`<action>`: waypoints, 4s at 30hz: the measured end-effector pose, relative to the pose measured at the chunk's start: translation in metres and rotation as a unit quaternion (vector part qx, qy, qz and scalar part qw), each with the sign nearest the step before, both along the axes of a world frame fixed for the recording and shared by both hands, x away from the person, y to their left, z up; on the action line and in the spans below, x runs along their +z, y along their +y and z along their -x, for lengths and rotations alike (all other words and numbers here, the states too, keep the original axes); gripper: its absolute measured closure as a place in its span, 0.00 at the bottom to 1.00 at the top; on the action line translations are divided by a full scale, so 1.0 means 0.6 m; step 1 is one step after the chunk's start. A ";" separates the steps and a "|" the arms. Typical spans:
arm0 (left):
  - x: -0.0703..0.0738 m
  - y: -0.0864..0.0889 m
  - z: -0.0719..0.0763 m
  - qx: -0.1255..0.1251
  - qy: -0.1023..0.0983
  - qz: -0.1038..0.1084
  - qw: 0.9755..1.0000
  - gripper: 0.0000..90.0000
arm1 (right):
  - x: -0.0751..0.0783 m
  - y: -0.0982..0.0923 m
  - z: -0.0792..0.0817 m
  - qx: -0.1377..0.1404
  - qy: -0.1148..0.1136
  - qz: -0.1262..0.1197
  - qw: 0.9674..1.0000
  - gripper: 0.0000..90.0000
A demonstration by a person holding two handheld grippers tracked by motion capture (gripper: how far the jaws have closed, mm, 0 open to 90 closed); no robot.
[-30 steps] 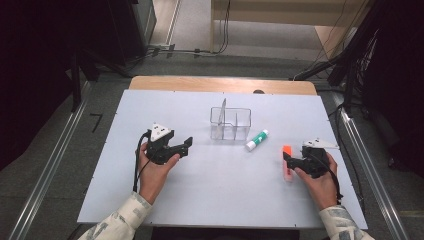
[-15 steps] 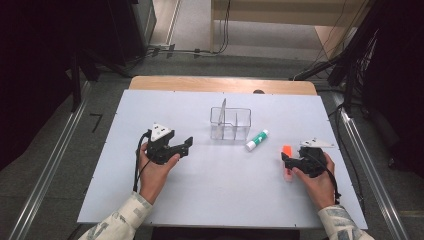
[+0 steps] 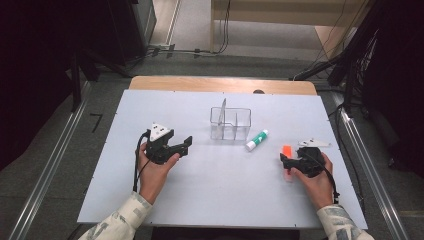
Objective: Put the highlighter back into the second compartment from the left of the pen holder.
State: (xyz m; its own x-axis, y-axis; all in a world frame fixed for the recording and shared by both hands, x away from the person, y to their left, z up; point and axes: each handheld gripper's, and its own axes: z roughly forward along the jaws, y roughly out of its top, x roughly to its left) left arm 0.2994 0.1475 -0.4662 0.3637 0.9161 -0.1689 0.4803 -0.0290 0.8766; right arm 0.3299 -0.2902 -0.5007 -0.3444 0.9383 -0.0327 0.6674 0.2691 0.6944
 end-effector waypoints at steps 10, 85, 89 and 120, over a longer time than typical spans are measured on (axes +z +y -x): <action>-0.001 0.006 -0.003 0.009 0.004 0.004 1.000 0.29 | -0.008 0.003 -0.007 -0.001 0.007 0.002 1.000 0.25; -0.004 0.010 -0.004 0.013 0.013 0.015 1.000 0.29 | 0.060 0.025 -0.009 0.028 -0.038 -0.069 0.997 0.72; -0.004 0.010 -0.003 0.015 0.012 0.016 1.000 0.29 | 0.067 0.043 -0.012 0.043 -0.038 -0.070 0.996 0.72; -0.006 0.007 -0.001 0.012 0.013 0.013 1.000 0.29 | 0.122 0.124 -0.048 0.073 -0.075 -0.095 0.990 0.72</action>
State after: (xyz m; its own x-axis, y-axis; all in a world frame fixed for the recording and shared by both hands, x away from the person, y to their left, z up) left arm 0.2999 0.1519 -0.4697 0.3367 0.9200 -0.2007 0.5024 0.0048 0.8646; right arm 0.3587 -0.2158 -0.4277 -0.4814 0.8730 0.0784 0.5165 0.2102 0.8301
